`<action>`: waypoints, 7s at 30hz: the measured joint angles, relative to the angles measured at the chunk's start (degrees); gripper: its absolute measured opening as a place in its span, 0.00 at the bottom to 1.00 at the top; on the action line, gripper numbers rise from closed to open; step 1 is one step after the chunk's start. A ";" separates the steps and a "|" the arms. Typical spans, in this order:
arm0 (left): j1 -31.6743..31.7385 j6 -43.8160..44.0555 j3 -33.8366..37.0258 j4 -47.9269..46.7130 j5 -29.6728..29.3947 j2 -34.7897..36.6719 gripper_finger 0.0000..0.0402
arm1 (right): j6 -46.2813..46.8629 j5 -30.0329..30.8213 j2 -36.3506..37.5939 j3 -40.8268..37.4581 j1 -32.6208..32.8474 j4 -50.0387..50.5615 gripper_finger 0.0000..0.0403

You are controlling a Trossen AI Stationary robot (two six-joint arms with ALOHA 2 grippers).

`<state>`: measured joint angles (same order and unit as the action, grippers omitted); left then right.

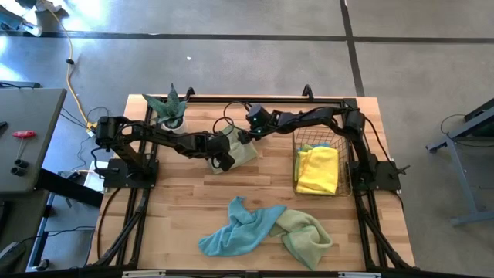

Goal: Fold microfiber towels
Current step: Stack the folded left green microfiber cloth into the wire basket, then fold the blue microfiber cloth

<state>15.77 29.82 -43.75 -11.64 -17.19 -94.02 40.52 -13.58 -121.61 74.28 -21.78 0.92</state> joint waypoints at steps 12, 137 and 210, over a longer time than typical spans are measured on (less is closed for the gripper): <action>0.00 1.46 -0.23 -0.59 1.27 1.42 0.33 | 0.31 -0.44 -0.32 -0.20 0.04 0.37 0.03; -15.03 16.06 -1.09 5.63 -5.46 24.24 0.33 | -14.70 21.24 51.98 -3.72 31.54 73.16 0.49; -31.26 -19.31 -13.50 19.96 12.44 -15.54 0.02 | -29.02 37.62 52.77 -6.10 32.84 54.48 0.49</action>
<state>-15.49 10.51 -57.24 8.32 -4.75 -109.55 11.50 24.04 -68.84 68.18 11.06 55.40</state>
